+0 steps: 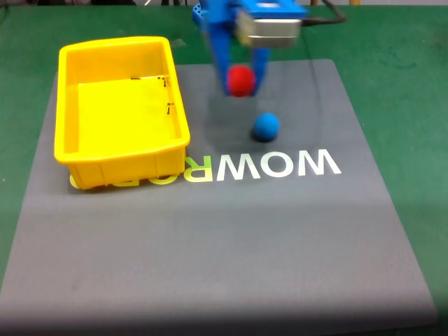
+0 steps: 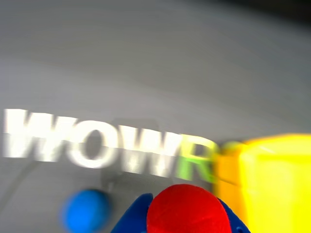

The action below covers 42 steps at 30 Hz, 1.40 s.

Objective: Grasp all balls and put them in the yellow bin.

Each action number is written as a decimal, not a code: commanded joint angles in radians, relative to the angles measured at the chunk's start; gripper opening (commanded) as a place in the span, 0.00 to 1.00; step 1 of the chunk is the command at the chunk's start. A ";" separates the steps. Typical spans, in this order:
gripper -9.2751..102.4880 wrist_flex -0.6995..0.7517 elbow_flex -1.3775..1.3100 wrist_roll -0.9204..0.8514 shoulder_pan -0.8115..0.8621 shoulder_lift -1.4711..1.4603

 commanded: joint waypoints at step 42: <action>0.44 0.037 -0.066 -0.087 0.262 0.115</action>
